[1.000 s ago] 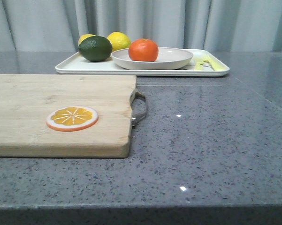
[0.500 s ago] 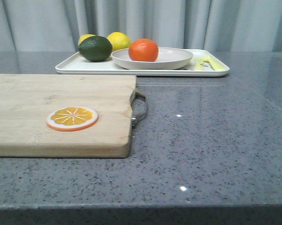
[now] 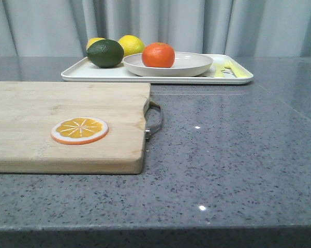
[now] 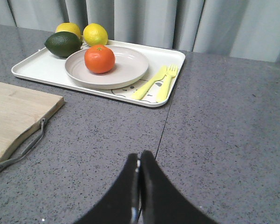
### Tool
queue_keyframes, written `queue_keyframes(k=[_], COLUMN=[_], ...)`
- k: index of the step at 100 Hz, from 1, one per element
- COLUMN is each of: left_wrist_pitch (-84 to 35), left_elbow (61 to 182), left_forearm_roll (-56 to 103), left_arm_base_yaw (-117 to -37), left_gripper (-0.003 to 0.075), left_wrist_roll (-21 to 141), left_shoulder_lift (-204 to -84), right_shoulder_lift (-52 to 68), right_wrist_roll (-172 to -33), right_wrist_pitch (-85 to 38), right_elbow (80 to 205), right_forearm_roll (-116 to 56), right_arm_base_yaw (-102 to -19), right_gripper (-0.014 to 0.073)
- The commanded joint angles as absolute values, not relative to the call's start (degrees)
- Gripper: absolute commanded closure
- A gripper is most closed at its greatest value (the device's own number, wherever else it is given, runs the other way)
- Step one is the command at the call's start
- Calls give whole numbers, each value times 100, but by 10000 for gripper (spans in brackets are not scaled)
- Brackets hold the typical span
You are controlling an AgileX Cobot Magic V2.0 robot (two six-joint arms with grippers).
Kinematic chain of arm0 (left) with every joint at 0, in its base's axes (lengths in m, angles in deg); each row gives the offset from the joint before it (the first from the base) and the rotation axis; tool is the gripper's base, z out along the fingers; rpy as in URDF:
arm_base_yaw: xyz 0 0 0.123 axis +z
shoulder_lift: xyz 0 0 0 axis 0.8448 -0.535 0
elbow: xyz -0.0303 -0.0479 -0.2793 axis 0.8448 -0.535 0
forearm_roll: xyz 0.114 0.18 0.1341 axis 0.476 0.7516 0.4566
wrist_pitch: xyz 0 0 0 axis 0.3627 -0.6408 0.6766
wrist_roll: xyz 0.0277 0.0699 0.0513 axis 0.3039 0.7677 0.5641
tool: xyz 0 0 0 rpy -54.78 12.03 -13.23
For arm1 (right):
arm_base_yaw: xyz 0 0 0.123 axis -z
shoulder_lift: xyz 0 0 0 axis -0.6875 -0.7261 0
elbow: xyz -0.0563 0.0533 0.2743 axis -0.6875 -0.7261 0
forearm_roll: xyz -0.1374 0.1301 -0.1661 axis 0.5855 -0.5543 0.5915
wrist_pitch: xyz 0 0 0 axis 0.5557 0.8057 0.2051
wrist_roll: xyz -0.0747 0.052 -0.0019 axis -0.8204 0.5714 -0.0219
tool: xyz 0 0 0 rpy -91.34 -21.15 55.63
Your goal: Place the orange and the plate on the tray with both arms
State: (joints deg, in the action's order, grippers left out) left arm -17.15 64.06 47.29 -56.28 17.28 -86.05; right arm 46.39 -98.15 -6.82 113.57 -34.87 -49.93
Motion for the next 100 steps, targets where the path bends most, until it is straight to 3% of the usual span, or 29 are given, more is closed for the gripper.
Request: queue_keyframes(k=[1, 38, 74, 100], left_wrist_pitch=[-1326, -1326, -1326, -1326], left_elbow=[6351, 6351, 6351, 6351], left_forearm_roll=[4720, 4720, 4720, 4720], left_arm_base_yaw=[-5629, -5629, -5629, -5629], left_gripper=[741, 740, 741, 741], left_wrist_roll=[1675, 1675, 1675, 1675], left_shoulder_lift=[-8408, -8408, -8408, -8408], right_shoulder_lift=[4545, 4525, 5061, 5829], right_wrist_roll=[-9840, -9788, -7560, -7465], right_wrist_pitch=[-1141, -1849, -3787, -3892], right_elbow=[11492, 11406, 10434, 9383], right_forearm_roll=[-3511, -2904, -637, -635], right_arm_base_yaw=[-4990, -4908, -4804, -4350], right_gripper=[661, 661, 661, 661])
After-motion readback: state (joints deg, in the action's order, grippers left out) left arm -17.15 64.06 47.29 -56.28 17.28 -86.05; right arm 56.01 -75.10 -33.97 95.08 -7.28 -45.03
